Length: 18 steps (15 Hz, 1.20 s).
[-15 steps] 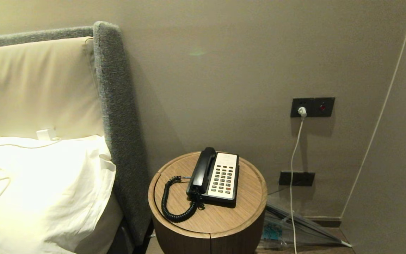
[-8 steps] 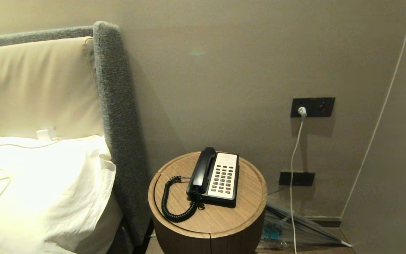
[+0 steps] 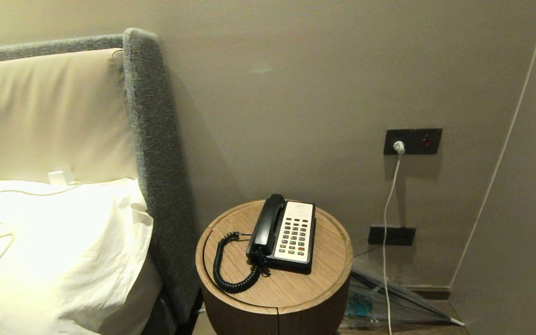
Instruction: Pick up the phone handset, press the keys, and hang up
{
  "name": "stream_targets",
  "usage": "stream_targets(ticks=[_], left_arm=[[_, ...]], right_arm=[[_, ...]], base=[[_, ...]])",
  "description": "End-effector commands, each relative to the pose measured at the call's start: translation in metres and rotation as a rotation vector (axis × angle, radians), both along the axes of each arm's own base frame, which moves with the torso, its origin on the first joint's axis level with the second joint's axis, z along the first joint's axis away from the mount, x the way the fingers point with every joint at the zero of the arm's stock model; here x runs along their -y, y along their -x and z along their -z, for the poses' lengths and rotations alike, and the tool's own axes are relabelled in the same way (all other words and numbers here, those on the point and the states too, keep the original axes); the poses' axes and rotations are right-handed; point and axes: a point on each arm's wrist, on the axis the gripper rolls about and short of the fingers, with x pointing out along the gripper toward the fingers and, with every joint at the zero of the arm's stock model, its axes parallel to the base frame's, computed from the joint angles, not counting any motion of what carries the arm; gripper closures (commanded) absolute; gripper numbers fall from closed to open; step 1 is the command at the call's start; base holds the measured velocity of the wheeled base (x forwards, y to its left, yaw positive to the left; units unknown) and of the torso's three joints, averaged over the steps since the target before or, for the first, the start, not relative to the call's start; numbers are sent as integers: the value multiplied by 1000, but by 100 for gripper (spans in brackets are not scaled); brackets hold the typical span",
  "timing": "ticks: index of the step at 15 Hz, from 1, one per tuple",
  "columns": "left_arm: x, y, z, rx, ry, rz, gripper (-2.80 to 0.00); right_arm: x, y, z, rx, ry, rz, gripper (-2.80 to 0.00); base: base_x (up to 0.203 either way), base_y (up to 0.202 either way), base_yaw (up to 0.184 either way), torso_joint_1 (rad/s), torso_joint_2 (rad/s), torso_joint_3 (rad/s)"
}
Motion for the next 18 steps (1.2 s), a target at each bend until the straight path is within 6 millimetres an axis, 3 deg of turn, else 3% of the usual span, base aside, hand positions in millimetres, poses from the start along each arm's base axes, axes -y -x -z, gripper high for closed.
stream_targets(ticks=[1, 18], left_arm=[[0, -3, 12, -44, -15, 2, 0], [0, -3, 11, -37, -32, 2, 0]], right_arm=[[0, -2, 6, -21, -1, 0, 0], [0, -2, 6, -21, -1, 0, 0]], base=[[0, 0, 0, 0, 0, 0], [0, 0, 0, 0, 0, 0]])
